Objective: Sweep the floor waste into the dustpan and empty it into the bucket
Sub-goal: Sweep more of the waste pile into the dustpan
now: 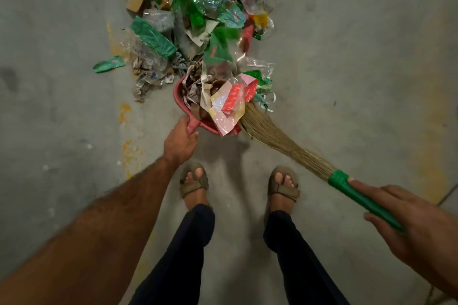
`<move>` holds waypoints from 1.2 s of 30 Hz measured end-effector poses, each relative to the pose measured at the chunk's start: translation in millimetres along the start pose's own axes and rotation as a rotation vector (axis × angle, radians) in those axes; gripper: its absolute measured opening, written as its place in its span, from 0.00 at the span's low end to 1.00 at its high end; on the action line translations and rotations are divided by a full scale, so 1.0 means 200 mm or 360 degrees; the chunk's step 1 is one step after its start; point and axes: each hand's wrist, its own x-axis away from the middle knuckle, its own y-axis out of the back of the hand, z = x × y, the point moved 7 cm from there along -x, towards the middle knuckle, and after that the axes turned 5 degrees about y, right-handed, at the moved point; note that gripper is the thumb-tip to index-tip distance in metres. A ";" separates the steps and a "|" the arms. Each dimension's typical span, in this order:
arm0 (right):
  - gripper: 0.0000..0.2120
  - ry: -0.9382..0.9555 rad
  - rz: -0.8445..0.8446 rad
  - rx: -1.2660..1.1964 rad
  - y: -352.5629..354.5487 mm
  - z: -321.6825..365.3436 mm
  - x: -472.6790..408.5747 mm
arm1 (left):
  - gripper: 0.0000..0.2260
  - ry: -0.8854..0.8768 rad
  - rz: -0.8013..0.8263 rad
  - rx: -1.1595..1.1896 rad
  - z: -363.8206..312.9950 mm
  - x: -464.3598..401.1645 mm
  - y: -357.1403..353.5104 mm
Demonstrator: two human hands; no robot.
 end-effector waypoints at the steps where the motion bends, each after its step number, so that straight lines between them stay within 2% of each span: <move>1: 0.34 0.0019 -0.0025 -0.0006 0.02 0.02 0.05 | 0.17 0.0005 0.0003 0.0014 0.00 0.04 0.02; 5: 0.34 0.0074 -0.0040 0.0036 0.14 0.12 0.33 | 0.17 0.0018 0.0026 0.0097 -0.06 0.28 0.15; 13: 0.32 -0.0119 -0.0106 0.0056 0.49 0.34 1.04 | 0.17 0.0034 0.0014 0.0234 -0.22 0.90 0.62; 20: 0.32 -0.0187 -0.0208 0.0177 0.71 0.70 1.55 | 0.15 -0.0167 -0.0050 0.0311 -0.21 1.25 1.05; 28: 0.31 -0.0410 -0.0365 0.0212 0.58 1.24 1.96 | 0.17 -0.0437 -0.0004 0.0278 -0.11 1.44 1.41; 36: 0.30 -0.0639 -0.0460 0.0003 0.33 1.72 2.35 | 0.16 -0.0690 0.0069 0.0109 -0.03 1.68 1.64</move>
